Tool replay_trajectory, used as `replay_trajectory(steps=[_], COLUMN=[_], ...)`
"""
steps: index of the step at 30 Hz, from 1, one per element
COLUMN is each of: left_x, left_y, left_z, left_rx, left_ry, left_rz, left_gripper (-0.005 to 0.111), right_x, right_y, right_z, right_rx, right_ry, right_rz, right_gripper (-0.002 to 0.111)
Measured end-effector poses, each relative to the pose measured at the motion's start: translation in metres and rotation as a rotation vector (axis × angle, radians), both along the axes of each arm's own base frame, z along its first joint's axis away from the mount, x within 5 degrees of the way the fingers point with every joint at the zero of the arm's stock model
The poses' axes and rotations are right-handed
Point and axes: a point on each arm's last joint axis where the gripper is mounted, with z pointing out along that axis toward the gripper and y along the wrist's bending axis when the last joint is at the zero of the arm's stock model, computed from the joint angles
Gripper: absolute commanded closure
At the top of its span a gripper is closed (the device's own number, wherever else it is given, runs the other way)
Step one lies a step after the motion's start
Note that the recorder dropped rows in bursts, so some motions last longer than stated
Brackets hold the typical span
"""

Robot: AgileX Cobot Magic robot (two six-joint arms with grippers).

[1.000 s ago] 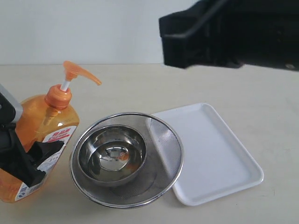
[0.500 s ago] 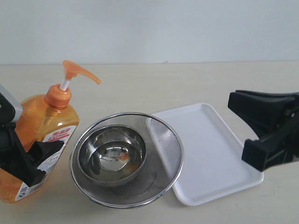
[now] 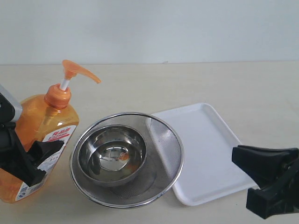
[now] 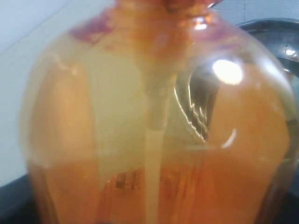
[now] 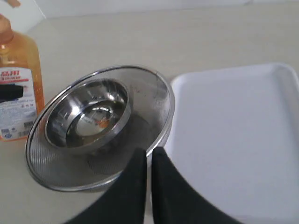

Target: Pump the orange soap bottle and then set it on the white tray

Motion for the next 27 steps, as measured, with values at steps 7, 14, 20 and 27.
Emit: replay_trajectory(steps=[7, 14, 20, 27], left_x=[0.0, 0.001, 0.002, 0.007], left_y=[0.0, 0.0, 0.001, 0.001], left_z=[0.0, 0.001, 0.003, 0.01], left_rx=[0.0, -0.078, -0.197, -0.353], left_ry=[0.0, 0.016, 0.032, -0.002], left_rz=[0.0, 0.054, 0.149, 0.235], left_gripper=[0.102, 0.102, 0.102, 0.102], right_x=[-0.002, -0.003, -0.011, -0.028], right_y=[0.001, 0.001, -0.008, -0.031], right_z=[-0.003, -0.002, 0.013, 0.039], right_rx=[-0.003, 0.005, 0.093, 0.261], right_ry=[0.044, 0.042, -0.042, -0.215], right_rz=[0.017, 0.016, 0.02, -0.014], right_gripper=[0.108, 0.108, 0.108, 0.108])
